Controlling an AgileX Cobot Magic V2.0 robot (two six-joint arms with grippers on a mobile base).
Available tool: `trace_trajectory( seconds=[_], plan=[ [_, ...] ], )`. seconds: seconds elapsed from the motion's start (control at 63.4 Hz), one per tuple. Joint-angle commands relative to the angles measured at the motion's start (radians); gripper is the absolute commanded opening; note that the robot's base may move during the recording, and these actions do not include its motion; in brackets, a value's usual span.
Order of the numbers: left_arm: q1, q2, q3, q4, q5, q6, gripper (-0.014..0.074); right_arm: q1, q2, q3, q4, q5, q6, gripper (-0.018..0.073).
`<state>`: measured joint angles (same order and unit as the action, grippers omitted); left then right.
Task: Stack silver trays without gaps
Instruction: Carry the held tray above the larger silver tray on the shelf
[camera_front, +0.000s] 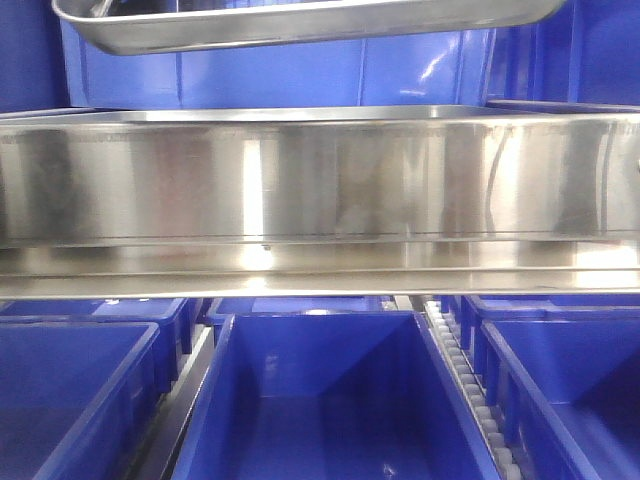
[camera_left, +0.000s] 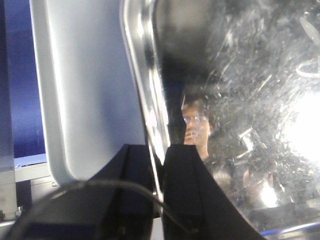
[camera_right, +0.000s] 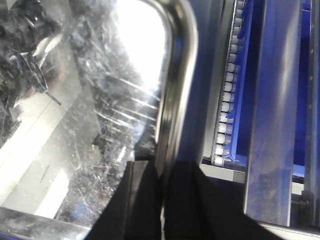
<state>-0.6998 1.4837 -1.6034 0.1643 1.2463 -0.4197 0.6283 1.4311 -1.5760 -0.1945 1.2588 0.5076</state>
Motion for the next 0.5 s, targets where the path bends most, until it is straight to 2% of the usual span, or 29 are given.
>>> trace_trajectory(
  seconds=[0.0, 0.173, 0.489],
  plan=[
    [-0.004, -0.030, -0.031, 0.004, 0.002, 0.034, -0.0048, 0.000, -0.039, -0.036, -0.027, -0.045, -0.021, 0.0056],
    [0.015, -0.026, -0.046, 0.015, -0.047, 0.034, -0.0048, 0.000, -0.039, -0.039, 0.003, -0.065, -0.021, 0.0056],
    [0.142, 0.056, -0.161, 0.011, -0.063, 0.081, -0.0048, -0.087, 0.061, -0.142, 0.011, -0.107, -0.021, 0.0056]
  ],
)
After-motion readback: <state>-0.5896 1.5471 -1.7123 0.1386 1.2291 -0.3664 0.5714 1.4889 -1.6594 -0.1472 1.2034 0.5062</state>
